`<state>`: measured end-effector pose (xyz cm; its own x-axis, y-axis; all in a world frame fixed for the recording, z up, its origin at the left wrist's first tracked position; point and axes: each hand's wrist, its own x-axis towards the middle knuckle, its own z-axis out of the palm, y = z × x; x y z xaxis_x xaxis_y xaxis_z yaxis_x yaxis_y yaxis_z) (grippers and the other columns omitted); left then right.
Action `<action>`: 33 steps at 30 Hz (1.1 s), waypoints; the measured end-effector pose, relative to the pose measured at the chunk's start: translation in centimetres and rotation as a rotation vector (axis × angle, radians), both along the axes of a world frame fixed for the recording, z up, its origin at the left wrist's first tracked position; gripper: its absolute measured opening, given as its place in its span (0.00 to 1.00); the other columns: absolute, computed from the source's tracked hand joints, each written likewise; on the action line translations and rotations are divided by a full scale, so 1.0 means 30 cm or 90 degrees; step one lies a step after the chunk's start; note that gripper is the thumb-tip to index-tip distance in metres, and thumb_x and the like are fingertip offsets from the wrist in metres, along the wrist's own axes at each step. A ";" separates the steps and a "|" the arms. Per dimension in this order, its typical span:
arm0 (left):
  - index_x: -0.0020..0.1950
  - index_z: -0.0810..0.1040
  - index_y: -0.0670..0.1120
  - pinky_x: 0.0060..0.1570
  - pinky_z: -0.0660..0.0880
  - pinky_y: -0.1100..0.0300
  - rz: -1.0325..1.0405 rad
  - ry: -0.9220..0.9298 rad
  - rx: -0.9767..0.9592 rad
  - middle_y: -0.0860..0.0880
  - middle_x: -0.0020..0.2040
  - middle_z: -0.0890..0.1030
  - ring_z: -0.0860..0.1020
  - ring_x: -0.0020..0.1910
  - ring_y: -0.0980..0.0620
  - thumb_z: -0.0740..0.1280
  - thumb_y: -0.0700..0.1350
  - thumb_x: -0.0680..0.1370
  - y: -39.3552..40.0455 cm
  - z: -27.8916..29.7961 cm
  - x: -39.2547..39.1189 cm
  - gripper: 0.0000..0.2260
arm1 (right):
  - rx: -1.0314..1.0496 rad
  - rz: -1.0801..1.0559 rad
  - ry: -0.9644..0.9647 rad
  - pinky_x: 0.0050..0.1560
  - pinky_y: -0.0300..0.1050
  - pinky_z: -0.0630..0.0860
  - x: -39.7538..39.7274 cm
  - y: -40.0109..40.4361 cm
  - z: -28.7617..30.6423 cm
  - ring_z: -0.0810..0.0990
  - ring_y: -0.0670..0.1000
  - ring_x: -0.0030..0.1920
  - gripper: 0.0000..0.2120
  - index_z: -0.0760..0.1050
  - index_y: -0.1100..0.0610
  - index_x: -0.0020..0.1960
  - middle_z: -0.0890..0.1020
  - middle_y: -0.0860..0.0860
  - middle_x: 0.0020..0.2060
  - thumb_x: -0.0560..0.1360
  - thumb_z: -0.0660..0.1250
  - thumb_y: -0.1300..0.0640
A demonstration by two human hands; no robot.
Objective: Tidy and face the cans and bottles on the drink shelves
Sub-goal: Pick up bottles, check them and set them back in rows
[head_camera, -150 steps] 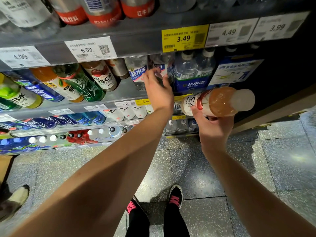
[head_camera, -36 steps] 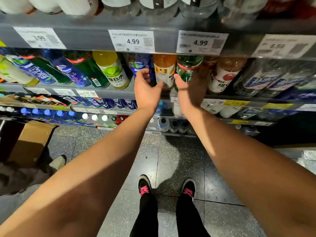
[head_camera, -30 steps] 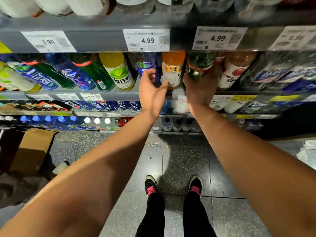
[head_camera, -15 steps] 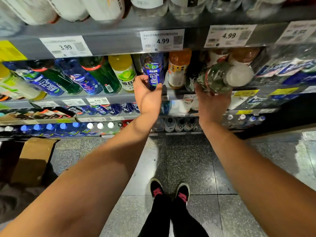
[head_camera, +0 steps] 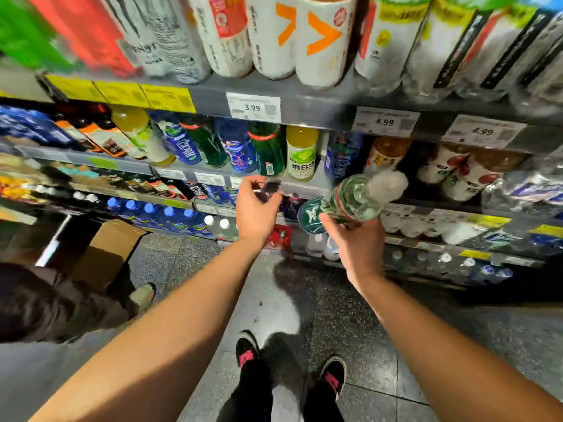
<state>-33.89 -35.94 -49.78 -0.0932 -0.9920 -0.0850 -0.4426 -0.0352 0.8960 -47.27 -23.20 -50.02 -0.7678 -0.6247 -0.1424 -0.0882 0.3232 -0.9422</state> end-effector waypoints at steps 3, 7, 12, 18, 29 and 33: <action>0.55 0.72 0.47 0.47 0.74 0.59 0.019 0.003 0.003 0.45 0.49 0.80 0.79 0.44 0.49 0.74 0.42 0.74 -0.067 0.028 0.132 0.14 | 0.004 0.042 0.024 0.56 0.46 0.79 0.120 -0.078 0.036 0.85 0.49 0.51 0.22 0.80 0.55 0.53 0.86 0.48 0.48 0.64 0.82 0.48; 0.53 0.72 0.46 0.42 0.70 0.65 0.037 0.019 0.004 0.52 0.41 0.76 0.75 0.40 0.52 0.74 0.40 0.74 -0.190 0.039 0.336 0.13 | 0.016 0.058 0.040 0.56 0.42 0.77 0.294 -0.206 0.062 0.83 0.51 0.54 0.28 0.79 0.58 0.57 0.85 0.50 0.50 0.63 0.82 0.48; 0.51 0.71 0.48 0.42 0.73 0.65 0.061 0.043 0.021 0.51 0.38 0.75 0.75 0.36 0.55 0.75 0.39 0.73 -0.402 -0.002 0.578 0.15 | 0.038 0.046 0.024 0.58 0.45 0.78 0.523 -0.364 0.054 0.83 0.45 0.53 0.27 0.79 0.52 0.57 0.85 0.45 0.50 0.62 0.81 0.44; 0.61 0.73 0.42 0.48 0.77 0.62 0.074 0.101 0.024 0.45 0.52 0.80 0.78 0.45 0.54 0.76 0.40 0.72 -0.646 -0.036 0.738 0.21 | 0.016 0.001 0.049 0.53 0.34 0.75 0.725 -0.512 0.009 0.82 0.42 0.47 0.18 0.78 0.48 0.51 0.84 0.41 0.45 0.66 0.82 0.54; 0.66 0.70 0.41 0.52 0.75 0.58 0.066 0.065 0.000 0.45 0.57 0.78 0.78 0.55 0.48 0.76 0.46 0.68 -0.816 -0.127 0.684 0.30 | 0.071 -0.020 0.029 0.58 0.49 0.80 0.765 -0.556 -0.092 0.84 0.46 0.52 0.24 0.80 0.55 0.58 0.86 0.46 0.50 0.66 0.81 0.49; 0.63 0.71 0.44 0.54 0.78 0.51 0.096 0.045 -0.034 0.46 0.55 0.80 0.79 0.52 0.49 0.77 0.49 0.67 -0.855 -0.134 0.659 0.28 | 0.072 -0.019 0.025 0.57 0.44 0.78 0.760 -0.565 -0.099 0.83 0.46 0.53 0.25 0.78 0.55 0.60 0.85 0.45 0.50 0.66 0.81 0.50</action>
<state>-14.13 -61.60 -53.79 0.0532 -0.9981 -0.0298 -0.3713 -0.0475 0.9273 -24.47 -40.15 -53.00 -0.7923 -0.5830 -0.1799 -0.1136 0.4307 -0.8953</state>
